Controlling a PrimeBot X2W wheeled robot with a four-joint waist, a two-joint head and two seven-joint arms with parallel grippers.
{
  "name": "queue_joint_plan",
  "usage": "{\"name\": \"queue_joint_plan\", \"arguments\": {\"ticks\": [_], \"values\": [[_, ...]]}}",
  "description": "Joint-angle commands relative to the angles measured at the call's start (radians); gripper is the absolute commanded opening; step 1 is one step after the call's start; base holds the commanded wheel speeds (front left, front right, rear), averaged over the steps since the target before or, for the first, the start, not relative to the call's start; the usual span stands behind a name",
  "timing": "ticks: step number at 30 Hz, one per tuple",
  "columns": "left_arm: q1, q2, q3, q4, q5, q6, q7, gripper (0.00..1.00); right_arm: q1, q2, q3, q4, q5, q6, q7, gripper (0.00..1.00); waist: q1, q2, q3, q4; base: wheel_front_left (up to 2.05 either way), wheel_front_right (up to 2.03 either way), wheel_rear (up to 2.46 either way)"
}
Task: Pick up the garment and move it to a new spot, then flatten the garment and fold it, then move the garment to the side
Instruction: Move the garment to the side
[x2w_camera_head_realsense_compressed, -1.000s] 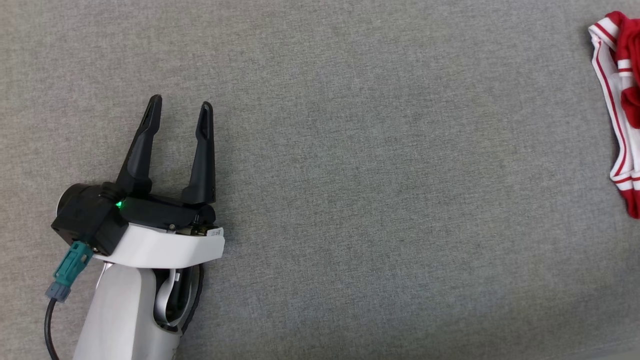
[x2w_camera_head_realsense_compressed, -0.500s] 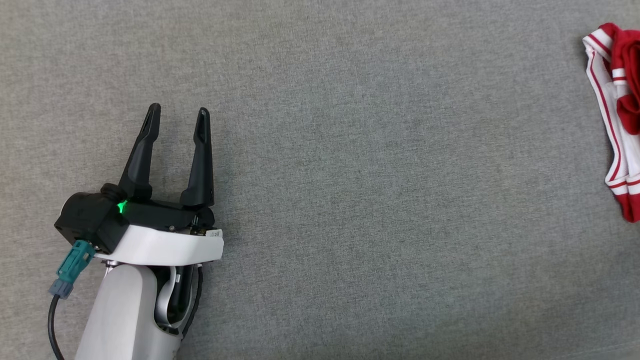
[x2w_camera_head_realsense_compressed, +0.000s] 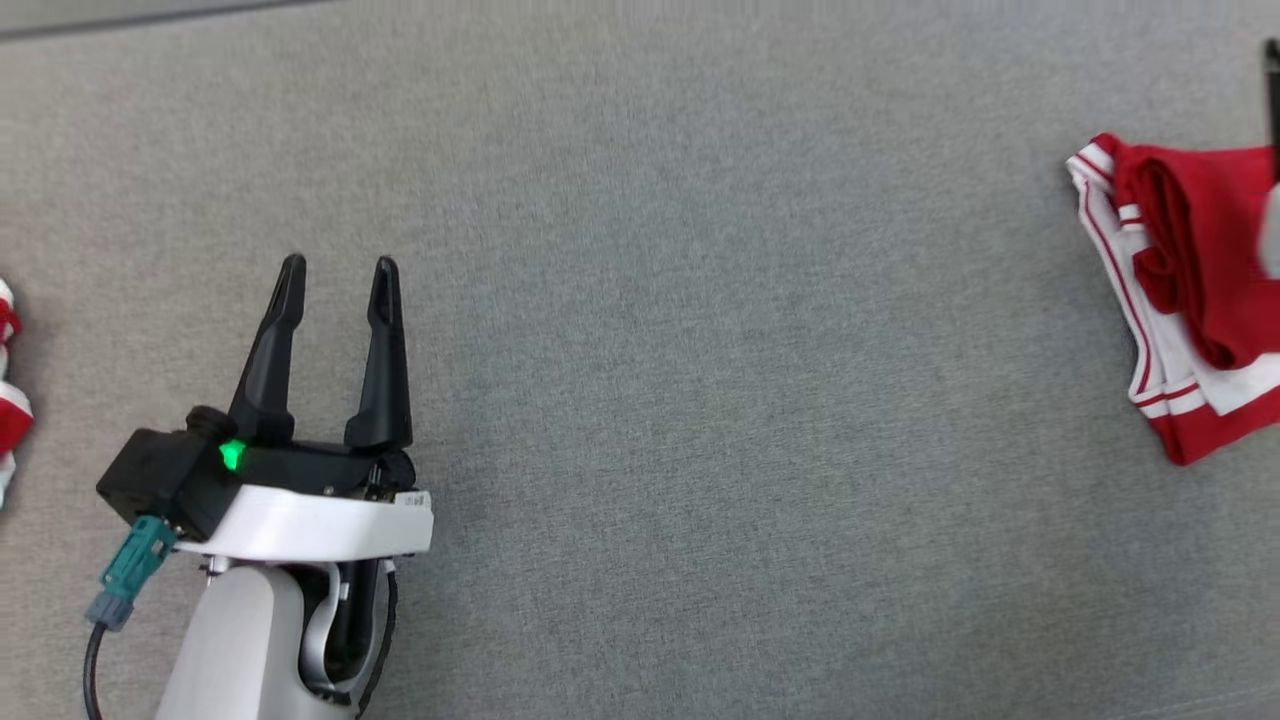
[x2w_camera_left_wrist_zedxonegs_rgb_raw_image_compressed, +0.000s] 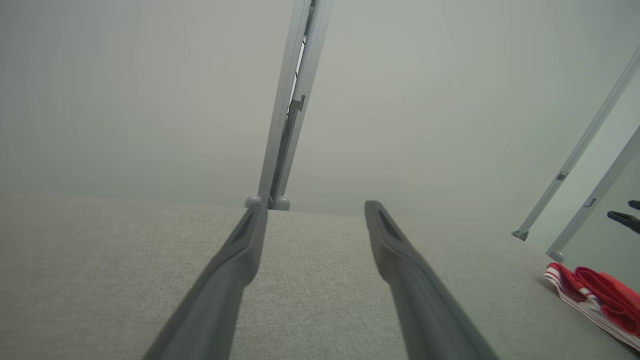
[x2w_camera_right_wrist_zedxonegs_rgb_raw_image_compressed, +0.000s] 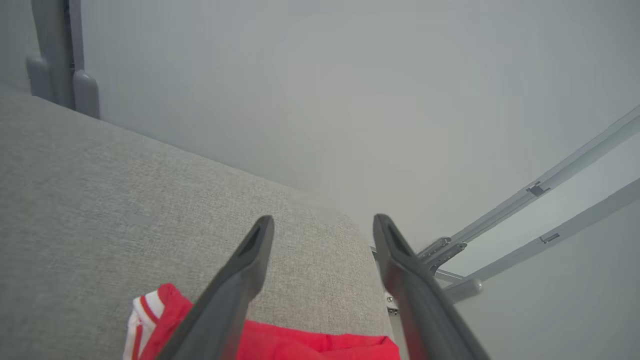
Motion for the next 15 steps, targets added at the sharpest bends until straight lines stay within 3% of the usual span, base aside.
{"name": "queue_joint_plan", "arguments": {"ticks": [1, 9, 15], "values": [[0.016, 0.003, 0.005, 0.000, -0.006, 0.004, -0.001, 1.00, 0.039, 0.023, -0.011, -0.051, 0.023, 0.000, -0.007, 1.00, 0.0000, 0.0000, -0.053, 0.000, 0.00, 0.00, 0.00], [0.076, 0.004, 0.023, -0.010, -0.027, 0.018, -0.001, 1.00, 0.311, 0.140, -0.089, -0.424, 0.124, 0.000, -0.005, 1.00, 0.0000, 0.0000, -0.163, 0.001, 0.00, 0.00, 0.00], [0.125, 0.003, 0.023, -0.019, -0.015, 0.031, -0.001, 1.00, 0.506, 0.218, -0.146, -0.619, 0.164, 0.000, -0.006, 1.00, 0.0000, 0.0000, -0.211, 0.009, 0.00, 0.00, 0.00]]}}
